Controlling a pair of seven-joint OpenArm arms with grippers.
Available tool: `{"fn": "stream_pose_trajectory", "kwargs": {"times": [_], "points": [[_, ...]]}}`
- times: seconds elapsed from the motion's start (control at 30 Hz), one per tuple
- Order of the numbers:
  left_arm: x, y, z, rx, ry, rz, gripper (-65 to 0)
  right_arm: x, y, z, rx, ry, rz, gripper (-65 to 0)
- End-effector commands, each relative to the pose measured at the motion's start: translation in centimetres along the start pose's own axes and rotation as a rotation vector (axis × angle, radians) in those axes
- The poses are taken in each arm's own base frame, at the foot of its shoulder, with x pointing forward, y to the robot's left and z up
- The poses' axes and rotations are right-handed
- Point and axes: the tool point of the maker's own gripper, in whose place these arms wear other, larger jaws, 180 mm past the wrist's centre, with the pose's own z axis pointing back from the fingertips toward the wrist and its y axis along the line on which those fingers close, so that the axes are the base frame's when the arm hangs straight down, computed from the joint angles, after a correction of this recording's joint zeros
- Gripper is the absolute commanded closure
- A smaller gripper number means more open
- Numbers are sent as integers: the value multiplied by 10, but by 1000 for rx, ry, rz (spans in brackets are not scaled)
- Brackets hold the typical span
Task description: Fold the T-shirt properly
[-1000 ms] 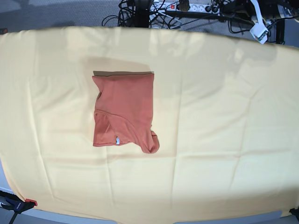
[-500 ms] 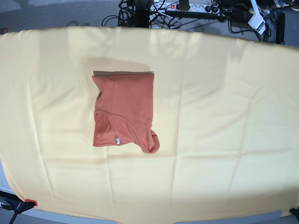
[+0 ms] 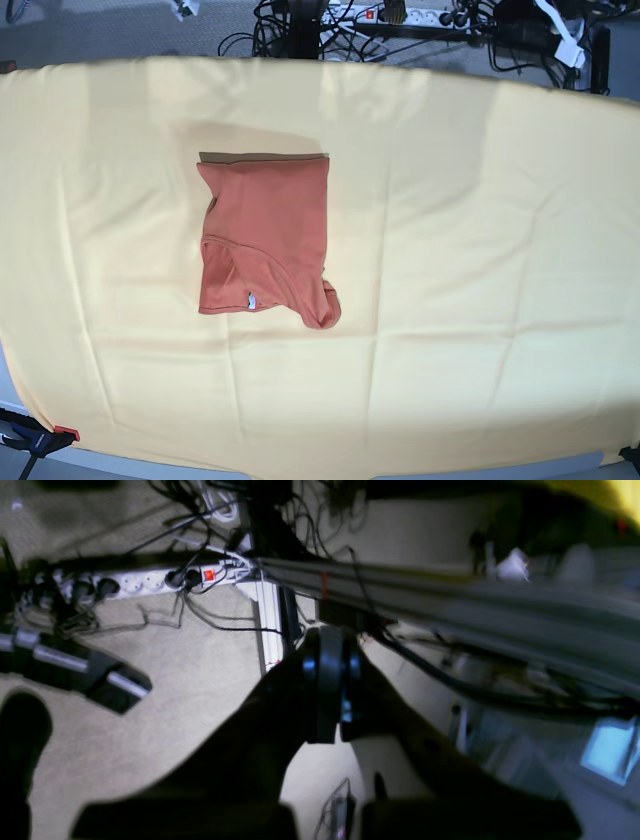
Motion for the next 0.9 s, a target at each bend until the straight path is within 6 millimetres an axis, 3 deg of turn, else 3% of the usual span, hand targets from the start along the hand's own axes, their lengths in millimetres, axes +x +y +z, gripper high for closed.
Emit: {"fn": "stream_pose_trajectory", "kwargs": {"times": [0.0, 0.13, 0.23, 0.37, 0.53, 0.7, 0.87], "points": [[5, 9, 2, 14, -18, 9, 0, -4, -8, 0, -29, 6, 29, 0], [3, 43, -15, 75, -39, 92, 0, 7, -20, -5, -122, -27, 118, 0], [-4, 57, -37, 99, -17, 115, 0, 15, -21, -6, -136, -58, 137, 0], [-18, 57, -77, 105, 43, 94, 0, 19, -16, -7, -128, -73, 131, 0], [-40, 60, -127, 244, 132, 3, 0, 19, 3, -10, -38, -73, 146, 0], [-57, 50, -171, 319, 66, -45, 0, 23, 7, -10, -30, -94, 143, 0], [-88, 47, -199, 352, -5, -96, 0, 32, 17, -13, -27, -125, 128, 0]]}}
